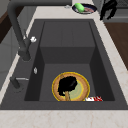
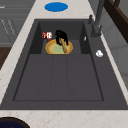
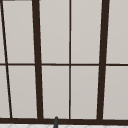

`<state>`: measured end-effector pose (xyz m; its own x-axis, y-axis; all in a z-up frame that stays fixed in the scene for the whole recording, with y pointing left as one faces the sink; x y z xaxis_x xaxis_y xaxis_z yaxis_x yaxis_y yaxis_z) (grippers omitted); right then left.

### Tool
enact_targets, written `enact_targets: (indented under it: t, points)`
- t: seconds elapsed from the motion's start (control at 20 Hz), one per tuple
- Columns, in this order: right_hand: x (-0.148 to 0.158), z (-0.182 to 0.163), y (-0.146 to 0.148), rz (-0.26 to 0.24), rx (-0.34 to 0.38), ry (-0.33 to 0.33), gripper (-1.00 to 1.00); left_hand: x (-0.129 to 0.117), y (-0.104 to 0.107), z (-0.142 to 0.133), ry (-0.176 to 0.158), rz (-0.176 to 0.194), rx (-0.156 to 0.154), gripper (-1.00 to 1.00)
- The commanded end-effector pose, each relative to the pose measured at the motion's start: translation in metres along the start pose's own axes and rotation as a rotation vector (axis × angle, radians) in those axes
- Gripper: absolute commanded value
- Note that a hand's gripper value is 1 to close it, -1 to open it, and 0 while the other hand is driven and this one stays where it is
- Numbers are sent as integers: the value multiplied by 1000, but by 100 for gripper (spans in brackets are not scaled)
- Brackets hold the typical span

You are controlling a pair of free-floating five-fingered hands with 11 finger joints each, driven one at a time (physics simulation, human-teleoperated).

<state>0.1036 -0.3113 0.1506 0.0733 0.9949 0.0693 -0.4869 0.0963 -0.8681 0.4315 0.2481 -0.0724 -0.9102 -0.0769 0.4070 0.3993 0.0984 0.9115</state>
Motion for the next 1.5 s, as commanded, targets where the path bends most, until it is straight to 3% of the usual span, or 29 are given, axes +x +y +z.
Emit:
enact_targets:
  t: [0.0,0.1,0.15,0.35,0.75,0.8,0.95,1.0,1.45]
  points:
    - [0,0,0,0,0,0,0,0,-3,0,1,0,0,100]
    - [0,0,0,0,0,0,0,3,0,-5,-33,-26,-12,100]
    - [0,0,0,0,0,0,0,2,3,-1,-51,-18,-18,100]
    - [0,0,0,0,0,0,0,6,34,-4,-73,-14,-7,100]
    - [0,0,0,0,0,0,0,22,94,-9,-25,-9,-3,100]
    - [0,0,0,0,0,0,0,26,100,-10,-32,-9,13,100]
    - [0,0,0,0,0,0,0,37,121,-9,-38,-8,11,100]
    - [0,0,0,0,0,0,0,40,128,-6,-15,-9,21,100]
    - [0,0,0,0,0,0,0,79,188,0,-3,-10,6,100]
